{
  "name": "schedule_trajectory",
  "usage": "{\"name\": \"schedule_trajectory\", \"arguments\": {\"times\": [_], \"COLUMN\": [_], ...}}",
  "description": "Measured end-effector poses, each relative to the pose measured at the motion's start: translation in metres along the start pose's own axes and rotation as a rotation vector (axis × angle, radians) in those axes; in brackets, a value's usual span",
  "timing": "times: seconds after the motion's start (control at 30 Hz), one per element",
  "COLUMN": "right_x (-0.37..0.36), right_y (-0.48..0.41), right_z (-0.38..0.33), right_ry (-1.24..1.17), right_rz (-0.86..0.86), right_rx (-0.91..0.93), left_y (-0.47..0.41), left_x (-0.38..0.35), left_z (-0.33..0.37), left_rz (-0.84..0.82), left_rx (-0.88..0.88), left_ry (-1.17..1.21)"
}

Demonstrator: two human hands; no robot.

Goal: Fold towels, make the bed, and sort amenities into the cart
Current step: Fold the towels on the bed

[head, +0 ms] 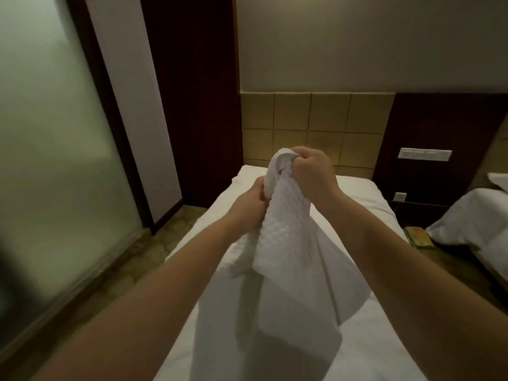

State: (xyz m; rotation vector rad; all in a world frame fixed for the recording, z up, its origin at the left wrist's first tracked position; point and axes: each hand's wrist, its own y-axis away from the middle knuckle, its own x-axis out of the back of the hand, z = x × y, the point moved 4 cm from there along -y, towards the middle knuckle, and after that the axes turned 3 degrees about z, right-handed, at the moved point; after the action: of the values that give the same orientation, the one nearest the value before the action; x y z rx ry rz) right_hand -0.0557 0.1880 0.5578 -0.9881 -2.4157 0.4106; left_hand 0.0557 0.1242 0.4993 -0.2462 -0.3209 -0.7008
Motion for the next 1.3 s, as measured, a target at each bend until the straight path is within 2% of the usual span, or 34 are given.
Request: {"name": "schedule_trajectory", "arguments": {"times": [0.13, 0.3, 0.4, 0.47, 0.57, 0.6, 0.73, 0.8, 0.97, 1.13, 1.3], "right_x": [-0.012, -0.051, -0.073, -0.087, -0.100, -0.101, -0.112, -0.126, -0.155, -0.172, -0.178], "right_y": [0.032, 0.080, 0.109, 0.136, 0.168, 0.176, 0.193, 0.198, 0.207, 0.211, 0.216], "right_z": [-0.044, -0.085, -0.103, -0.112, -0.113, -0.114, -0.116, -0.120, -0.119, -0.116, -0.113], "right_ry": [-0.087, -0.046, -0.040, 0.009, 0.108, 0.170, 0.346, 0.449, 0.352, 0.295, 0.337], "right_rz": [-0.035, -0.121, -0.150, -0.190, -0.269, -0.280, -0.337, -0.408, -0.497, -0.456, -0.357], "right_rx": [-0.045, -0.072, -0.122, -0.184, -0.280, -0.303, -0.405, -0.357, -0.283, -0.248, -0.274], "left_y": [0.045, 0.095, 0.118, 0.127, 0.133, 0.133, 0.135, 0.137, 0.148, 0.158, 0.162], "left_x": [0.056, 0.113, 0.153, 0.179, 0.209, 0.217, 0.234, 0.234, 0.242, 0.257, 0.257], "left_z": [0.017, 0.004, -0.008, -0.017, -0.029, -0.032, -0.032, -0.029, -0.017, -0.015, -0.018], "left_rz": [-0.261, -0.253, -0.242, -0.300, -0.493, -0.507, -0.360, -0.306, -0.295, -0.400, -0.393], "left_rx": [0.028, -0.042, -0.081, -0.049, 0.109, 0.168, 0.177, 0.140, -0.007, -0.095, -0.140], "left_ry": [-0.136, -0.271, -0.211, -0.168, -0.044, -0.008, 0.010, 0.044, 0.101, 0.071, -0.029]}}
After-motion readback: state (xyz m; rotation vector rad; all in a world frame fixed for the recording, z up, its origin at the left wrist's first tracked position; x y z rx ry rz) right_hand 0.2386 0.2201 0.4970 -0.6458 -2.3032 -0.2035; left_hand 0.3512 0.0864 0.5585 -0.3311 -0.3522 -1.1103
